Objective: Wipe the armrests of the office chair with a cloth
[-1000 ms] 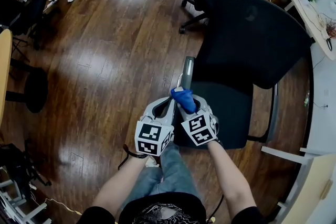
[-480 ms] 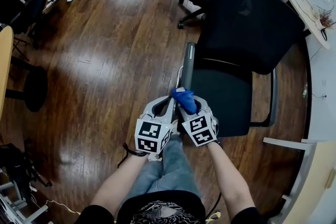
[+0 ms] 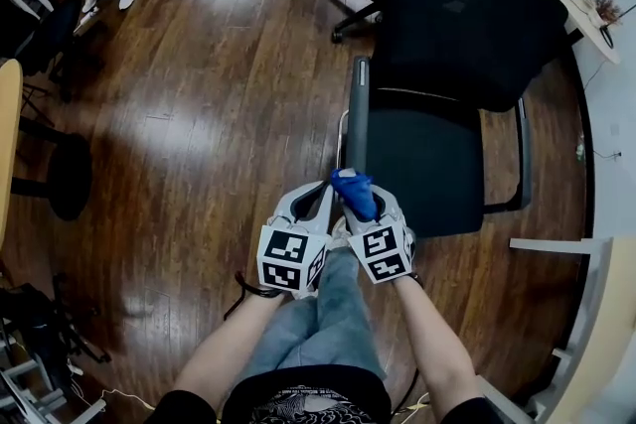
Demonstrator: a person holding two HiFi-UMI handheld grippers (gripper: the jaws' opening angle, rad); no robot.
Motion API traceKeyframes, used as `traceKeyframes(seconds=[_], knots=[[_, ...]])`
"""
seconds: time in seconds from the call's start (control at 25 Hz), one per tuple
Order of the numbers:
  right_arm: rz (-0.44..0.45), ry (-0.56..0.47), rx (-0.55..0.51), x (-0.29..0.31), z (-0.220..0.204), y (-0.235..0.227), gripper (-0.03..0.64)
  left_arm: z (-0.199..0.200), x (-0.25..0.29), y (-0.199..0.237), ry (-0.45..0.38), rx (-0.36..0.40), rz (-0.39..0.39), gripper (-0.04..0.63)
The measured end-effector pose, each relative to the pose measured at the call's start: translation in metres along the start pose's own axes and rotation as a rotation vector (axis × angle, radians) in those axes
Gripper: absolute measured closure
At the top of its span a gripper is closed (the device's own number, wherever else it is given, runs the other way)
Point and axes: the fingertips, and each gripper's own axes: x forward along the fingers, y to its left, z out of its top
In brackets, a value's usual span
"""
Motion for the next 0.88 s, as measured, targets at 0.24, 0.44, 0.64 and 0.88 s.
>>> traceKeyframes(seconds=[0.24,0.44,0.64,0.88], knots=[[-0.046,-0.04,0.052,-0.004,-0.022,0.014,0.479,-0.013,-0.01,0.0,-0.004,-0.006,-0.011,0.591],[-0.065,-0.065,0.09,0.001,-0.043,0.021,0.479,-0.027,-0.006,-0.003,-0.011,0.003,-0.027,0.591],[-0.058,-0.079,0.122,0.009,-0.063,0.03,0.479,-0.052,0.002,-0.012,0.005,0.002,-0.043,0.591],[-0.066,-0.106,0.156,0.012,-0.07,0.028,0.479,-0.07,0.012,-0.019,0.036,0.019,-0.055,0.591]])
